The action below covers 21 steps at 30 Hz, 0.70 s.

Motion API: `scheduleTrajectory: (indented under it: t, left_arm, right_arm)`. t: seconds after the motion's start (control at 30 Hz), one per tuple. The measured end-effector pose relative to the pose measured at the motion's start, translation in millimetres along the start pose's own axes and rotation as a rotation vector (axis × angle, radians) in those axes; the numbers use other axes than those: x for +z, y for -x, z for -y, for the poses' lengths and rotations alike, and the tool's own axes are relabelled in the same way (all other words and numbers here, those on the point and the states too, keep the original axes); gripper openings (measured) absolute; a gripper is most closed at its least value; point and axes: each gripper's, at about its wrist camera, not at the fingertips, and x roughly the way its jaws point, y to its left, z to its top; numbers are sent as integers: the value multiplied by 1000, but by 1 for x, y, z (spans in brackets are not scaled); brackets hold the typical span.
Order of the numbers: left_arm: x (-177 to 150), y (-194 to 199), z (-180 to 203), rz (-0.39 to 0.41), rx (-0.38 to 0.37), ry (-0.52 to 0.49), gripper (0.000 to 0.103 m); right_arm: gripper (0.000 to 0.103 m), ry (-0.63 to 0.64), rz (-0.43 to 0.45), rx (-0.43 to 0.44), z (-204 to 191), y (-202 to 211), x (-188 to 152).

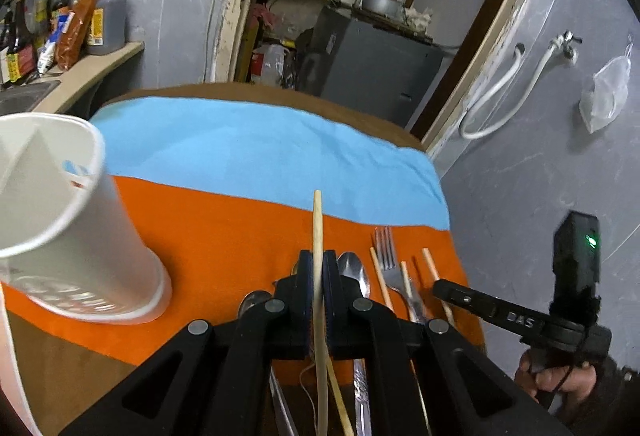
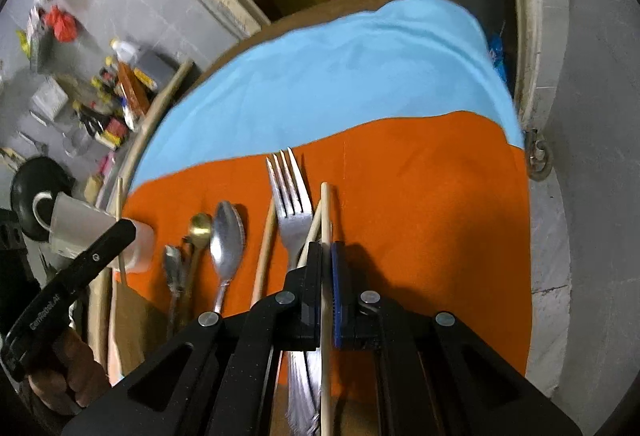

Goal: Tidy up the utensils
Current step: 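Grasp a wooden chopstick with the left gripper while the right gripper grasps another chopstick, then lift both chopsticks over the white holder and release them inside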

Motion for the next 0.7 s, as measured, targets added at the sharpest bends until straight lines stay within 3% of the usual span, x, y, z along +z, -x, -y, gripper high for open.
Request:
scheduleTrajectory:
  t: [0.17, 0.37, 0.53, 0.7]
  left_arm:
    - [5, 31, -8, 61, -7, 26, 5]
    - [31, 82, -35, 171, -27, 70, 5]
    - [57, 115, -64, 275, 37, 45, 5]
    - [84, 140, -107, 367, 99, 83, 5]
  right_arm:
    - [4, 7, 185, 77, -30, 46, -14]
    - [4, 101, 390, 205, -103, 75, -19]
    - [4, 176, 522, 303, -165, 79, -6]
    - [4, 183, 620, 383, -224, 71, 18]
